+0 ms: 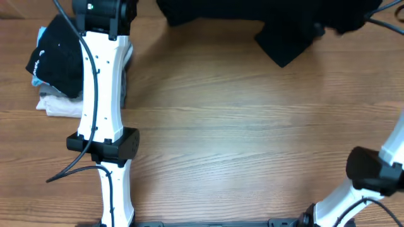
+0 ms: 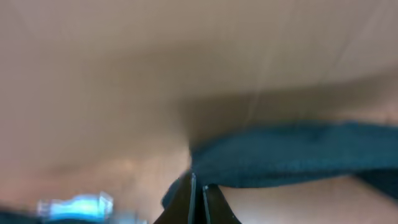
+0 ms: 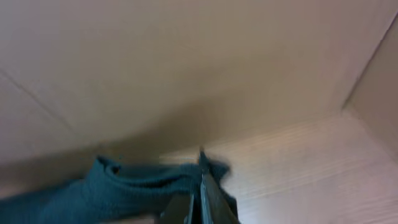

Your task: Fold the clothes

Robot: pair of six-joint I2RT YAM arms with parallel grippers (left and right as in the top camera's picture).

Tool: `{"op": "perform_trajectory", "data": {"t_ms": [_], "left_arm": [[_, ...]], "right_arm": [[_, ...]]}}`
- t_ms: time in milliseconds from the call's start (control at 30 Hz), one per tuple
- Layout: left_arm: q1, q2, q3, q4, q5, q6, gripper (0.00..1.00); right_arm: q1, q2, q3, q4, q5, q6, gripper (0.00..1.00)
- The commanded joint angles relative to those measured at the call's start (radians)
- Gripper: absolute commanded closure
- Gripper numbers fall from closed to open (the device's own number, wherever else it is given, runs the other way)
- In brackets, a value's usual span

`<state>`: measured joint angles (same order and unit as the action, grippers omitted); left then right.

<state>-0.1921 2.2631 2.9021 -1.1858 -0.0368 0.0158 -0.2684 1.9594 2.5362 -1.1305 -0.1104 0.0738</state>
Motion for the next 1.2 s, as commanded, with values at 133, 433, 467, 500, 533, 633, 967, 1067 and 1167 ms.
{"op": "perform_trajectory", "data": {"t_ms": [133,433,467,500,533,633,967,1067,1167], "left_arm": [[0.026,-0.008,-0.019,-0.187,-0.004,0.006,0.96],[0.028,-0.019,0.0,-0.152,0.057,-0.01,0.96],[0.028,-0.031,0.018,-0.144,0.056,-0.013,0.96],[0.028,-0.043,0.034,-0.141,0.056,-0.013,0.96],[0.027,-0.058,0.051,-0.14,0.056,-0.016,0.96],[0.027,-0.118,0.108,-0.142,0.056,-0.017,0.96],[0.006,-0.401,0.124,-0.159,0.058,-0.016,0.96],[0.006,-0.44,0.124,-0.157,0.057,-0.016,0.96],[0.006,-0.439,0.123,-0.154,0.057,-0.016,0.96]], "right_arm": [[-0.008,-0.017,0.001,-0.159,-0.053,0.0,0.96],[-0.008,-0.079,0.032,-0.149,-0.056,-0.027,0.96],[-0.008,-0.096,0.058,-0.156,-0.056,-0.03,0.96],[-0.008,-0.111,0.079,-0.163,-0.056,-0.03,0.96],[-0.008,-0.13,0.103,-0.174,-0.056,-0.03,0.96],[-0.008,-0.19,0.171,-0.224,-0.055,-0.03,0.96],[-0.008,-0.486,0.237,-0.322,0.024,-0.035,0.96],[-0.008,-0.536,0.237,-0.317,0.04,-0.048,0.96],[-0.008,-0.542,0.236,-0.315,0.057,-0.048,0.96]]}}
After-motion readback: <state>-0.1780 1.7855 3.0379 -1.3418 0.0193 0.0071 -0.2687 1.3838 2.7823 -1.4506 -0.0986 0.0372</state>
